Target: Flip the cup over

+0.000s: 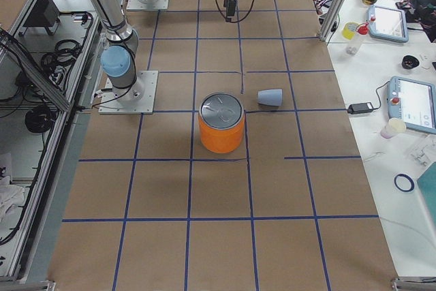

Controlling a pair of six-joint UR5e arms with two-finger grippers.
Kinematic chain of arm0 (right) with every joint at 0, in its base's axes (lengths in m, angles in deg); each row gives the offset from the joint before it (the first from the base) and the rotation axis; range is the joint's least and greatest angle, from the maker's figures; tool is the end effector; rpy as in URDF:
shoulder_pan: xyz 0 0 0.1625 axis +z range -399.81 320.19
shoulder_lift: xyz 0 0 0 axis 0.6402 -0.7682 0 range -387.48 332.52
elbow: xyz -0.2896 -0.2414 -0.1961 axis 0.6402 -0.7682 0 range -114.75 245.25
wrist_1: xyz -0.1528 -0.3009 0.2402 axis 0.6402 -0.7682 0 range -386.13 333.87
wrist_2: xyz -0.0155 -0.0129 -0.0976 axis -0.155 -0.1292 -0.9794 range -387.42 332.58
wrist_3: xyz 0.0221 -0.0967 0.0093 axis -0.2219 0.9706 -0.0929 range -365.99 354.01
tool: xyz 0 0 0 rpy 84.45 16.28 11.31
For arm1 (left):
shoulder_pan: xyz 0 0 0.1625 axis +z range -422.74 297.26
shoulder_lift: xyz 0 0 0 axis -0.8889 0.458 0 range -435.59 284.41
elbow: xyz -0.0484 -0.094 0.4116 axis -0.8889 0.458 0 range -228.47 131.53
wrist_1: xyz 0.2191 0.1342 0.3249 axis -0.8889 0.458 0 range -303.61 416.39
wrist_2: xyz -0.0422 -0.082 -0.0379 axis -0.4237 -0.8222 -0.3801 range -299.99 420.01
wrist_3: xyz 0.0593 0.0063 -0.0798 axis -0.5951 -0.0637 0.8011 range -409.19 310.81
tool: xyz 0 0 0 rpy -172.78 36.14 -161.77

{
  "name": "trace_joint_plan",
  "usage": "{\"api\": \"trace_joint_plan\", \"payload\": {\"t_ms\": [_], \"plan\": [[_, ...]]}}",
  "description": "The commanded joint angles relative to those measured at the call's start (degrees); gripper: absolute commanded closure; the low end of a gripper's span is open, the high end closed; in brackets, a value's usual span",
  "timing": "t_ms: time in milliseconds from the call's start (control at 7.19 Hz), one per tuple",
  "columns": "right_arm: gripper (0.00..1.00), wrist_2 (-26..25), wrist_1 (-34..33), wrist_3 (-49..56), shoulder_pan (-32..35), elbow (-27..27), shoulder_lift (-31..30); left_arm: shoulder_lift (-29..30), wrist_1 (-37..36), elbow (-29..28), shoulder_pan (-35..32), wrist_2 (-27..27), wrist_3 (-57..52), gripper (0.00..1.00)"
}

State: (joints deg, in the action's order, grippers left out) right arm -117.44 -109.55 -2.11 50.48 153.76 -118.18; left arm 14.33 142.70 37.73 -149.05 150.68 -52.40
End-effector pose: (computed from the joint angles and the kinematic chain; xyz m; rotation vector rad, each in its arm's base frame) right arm 0.1357 -0.4777 0.4955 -0.1141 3.1352 0.1200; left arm -0.0995 -0.5102 0.5284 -0.0143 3.1153 -0.2049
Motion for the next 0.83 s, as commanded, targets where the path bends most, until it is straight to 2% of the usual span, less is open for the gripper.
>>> {"api": "trace_joint_plan", "payload": {"t_ms": [0, 139, 696], "plan": [[0.0, 0.11, -0.43, -0.27, -0.21, 0.0, 0.09, -0.01, 0.0, -0.06, 0.0, 0.04, -0.04, 0.0], [0.0, -0.15, -3.82, -0.01, -0.55, -0.08, 0.09, -0.01, 0.0, 0.03, 0.0, 0.04, -0.04, 0.0], [0.0, 0.2, -4.64, -0.28, -2.04, 0.09, 0.26, -0.01, 0.0, 0.03, 0.0, -0.05, 0.22, 0.0]]}}
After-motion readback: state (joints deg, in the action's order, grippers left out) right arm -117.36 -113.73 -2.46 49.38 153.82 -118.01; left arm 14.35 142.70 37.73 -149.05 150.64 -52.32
